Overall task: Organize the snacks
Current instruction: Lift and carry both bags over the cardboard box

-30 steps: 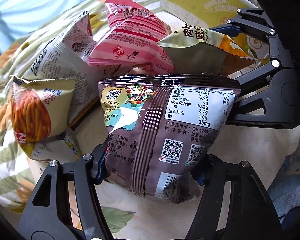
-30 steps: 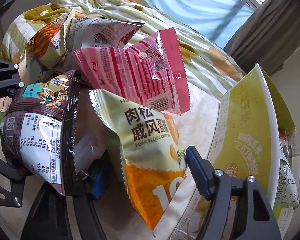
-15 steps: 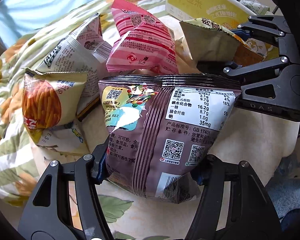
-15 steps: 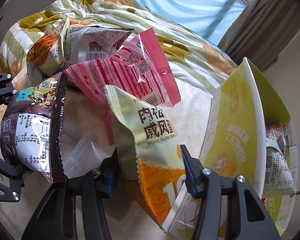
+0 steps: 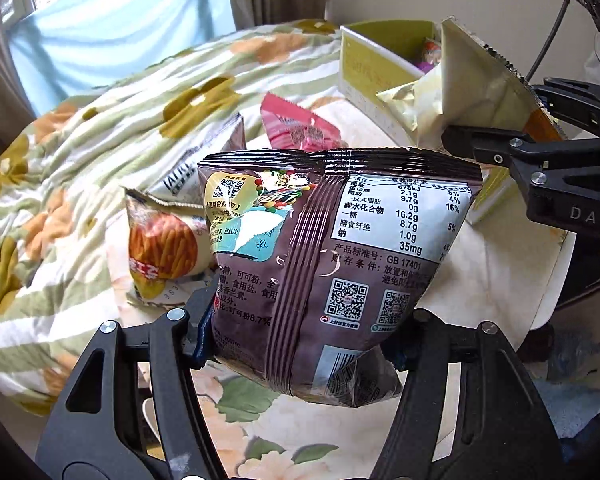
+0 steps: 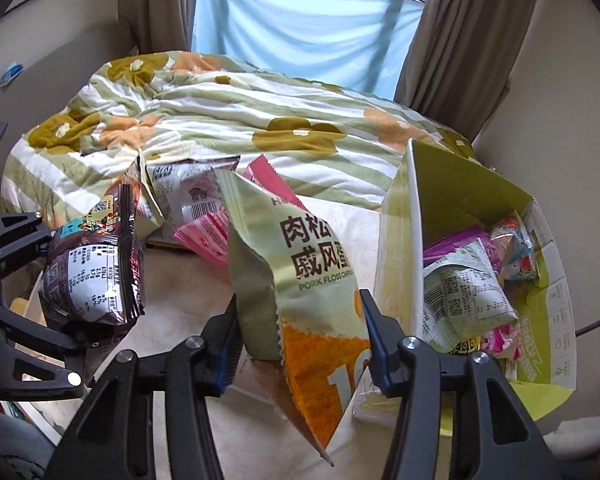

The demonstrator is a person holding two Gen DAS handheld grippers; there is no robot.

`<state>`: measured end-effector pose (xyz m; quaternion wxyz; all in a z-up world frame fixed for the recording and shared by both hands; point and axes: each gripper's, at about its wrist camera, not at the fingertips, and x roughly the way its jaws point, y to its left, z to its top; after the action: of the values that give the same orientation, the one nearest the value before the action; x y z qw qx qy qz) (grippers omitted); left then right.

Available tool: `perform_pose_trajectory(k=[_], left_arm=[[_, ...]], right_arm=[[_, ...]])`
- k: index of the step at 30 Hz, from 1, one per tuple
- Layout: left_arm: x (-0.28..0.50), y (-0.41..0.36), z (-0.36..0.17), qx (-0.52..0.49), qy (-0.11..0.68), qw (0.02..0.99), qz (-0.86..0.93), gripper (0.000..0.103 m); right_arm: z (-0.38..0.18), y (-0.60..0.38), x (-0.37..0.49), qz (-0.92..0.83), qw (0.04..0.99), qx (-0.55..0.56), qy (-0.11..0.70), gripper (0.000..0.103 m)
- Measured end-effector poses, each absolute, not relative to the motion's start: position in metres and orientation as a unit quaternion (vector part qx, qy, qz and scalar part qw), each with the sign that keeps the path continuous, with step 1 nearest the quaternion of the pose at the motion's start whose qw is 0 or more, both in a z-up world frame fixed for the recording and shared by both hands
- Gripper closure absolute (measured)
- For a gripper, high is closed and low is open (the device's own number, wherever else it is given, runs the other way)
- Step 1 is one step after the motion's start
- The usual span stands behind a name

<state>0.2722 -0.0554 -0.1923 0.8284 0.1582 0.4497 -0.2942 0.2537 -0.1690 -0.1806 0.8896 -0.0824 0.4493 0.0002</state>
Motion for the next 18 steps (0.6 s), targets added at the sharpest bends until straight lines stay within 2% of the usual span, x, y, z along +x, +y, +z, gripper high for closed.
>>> perform_pose_trajectory(k=[9, 18], left_arm=[[0.277, -0.083, -0.125, 0.134, 0.392, 0.856, -0.310, 0.044], [0.280, -0.176, -0.077, 0.131, 0.343, 0.879, -0.304, 0.044]], right_arm=[[-0.112, -0.197, 0.227, -0.035, 0.915, -0.012, 0.402, 0.055], [-0.084, -0.279, 0.209, -0.063, 0.924, -0.001, 0.376, 0.055]])
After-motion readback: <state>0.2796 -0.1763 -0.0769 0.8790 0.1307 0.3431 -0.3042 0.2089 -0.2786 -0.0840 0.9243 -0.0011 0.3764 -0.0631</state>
